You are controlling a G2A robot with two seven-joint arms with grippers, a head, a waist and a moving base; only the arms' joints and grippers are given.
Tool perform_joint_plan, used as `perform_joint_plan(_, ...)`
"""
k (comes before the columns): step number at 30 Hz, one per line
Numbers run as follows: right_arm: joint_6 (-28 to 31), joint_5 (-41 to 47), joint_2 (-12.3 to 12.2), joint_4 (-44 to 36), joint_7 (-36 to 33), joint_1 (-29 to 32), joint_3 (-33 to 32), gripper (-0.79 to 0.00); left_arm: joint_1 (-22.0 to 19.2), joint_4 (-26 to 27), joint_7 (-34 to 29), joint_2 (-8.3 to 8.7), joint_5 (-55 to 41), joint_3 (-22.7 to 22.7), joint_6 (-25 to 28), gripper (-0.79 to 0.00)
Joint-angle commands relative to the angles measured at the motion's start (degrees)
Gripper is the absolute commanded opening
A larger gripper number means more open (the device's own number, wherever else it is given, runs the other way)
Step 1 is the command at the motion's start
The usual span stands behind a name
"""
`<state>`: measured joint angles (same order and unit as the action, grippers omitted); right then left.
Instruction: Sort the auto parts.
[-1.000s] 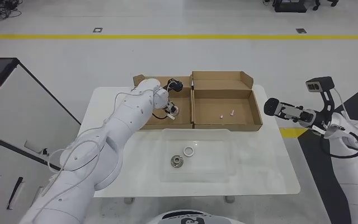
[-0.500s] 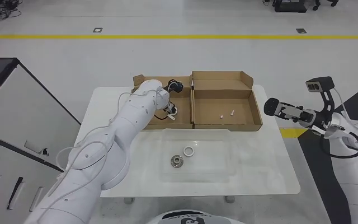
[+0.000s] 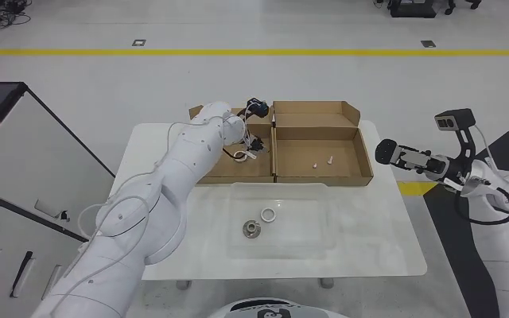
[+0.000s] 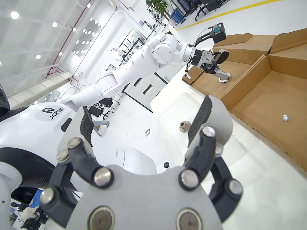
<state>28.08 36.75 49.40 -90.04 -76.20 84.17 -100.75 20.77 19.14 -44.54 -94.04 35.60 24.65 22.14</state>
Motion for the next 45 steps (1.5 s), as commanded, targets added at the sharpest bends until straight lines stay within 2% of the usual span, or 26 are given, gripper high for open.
perform_joint_plan(1,0.0,0.0,0.0,0.0,0.0,0.0,0.0,0.0,-0.62,0.99,-2.37,0.43,-0.87,0.69,3.65,0.0)
perform_joint_plan(7,0.0,0.0,0.0,0.0,0.0,0.0,0.0,0.0,-1.21,4.55,-8.3,2.32,-2.27,2.57,8.78,0.0)
perform_joint_plan(13,0.0,0.0,0.0,0.0,0.0,0.0,0.0,0.0,0.37,13.3,-14.17,5.31,-4.3,5.38,11.07,0.0)
perform_joint_plan(15,0.0,0.0,0.0,0.0,0.0,0.0,0.0,0.0,1.77,18.29,-17.73,6.62,-5.18,6.5,10.93,0.0)
perform_joint_plan(19,0.0,0.0,0.0,0.0,0.0,0.0,0.0,0.0,5.4,30.5,-23.81,9.79,-5.23,9.64,7.14,0.0)
perform_joint_plan(23,0.0,0.0,0.0,0.0,0.0,0.0,0.0,0.0,11.04,44.47,-30.52,13.47,-3.32,13.66,3.23,0.0)
perform_joint_plan(29,0.0,0.0,0.0,0.0,0.0,0.0,0.0,0.0,19.09,59.15,-37.65,17.3,-1.76,17.56,-0.04,0.0)
perform_joint_plan(33,0.0,0.0,0.0,0.0,0.0,0.0,0.0,0.0,21.66,64.98,-39.82,19.19,-2.08,16.63,-2.21,0.0)
perform_joint_plan(36,0.0,0.0,0.0,0.0,0.0,0.0,0.0,0.0,21.97,66.93,-40.4,20.3,-3.41,15.46,-2.78,0.0)
perform_joint_plan(45,0.0,0.0,0.0,0.0,0.0,0.0,0.0,0.0,20.4,67.35,-39.82,22.03,-6.91,11.16,-2.21,0.0)
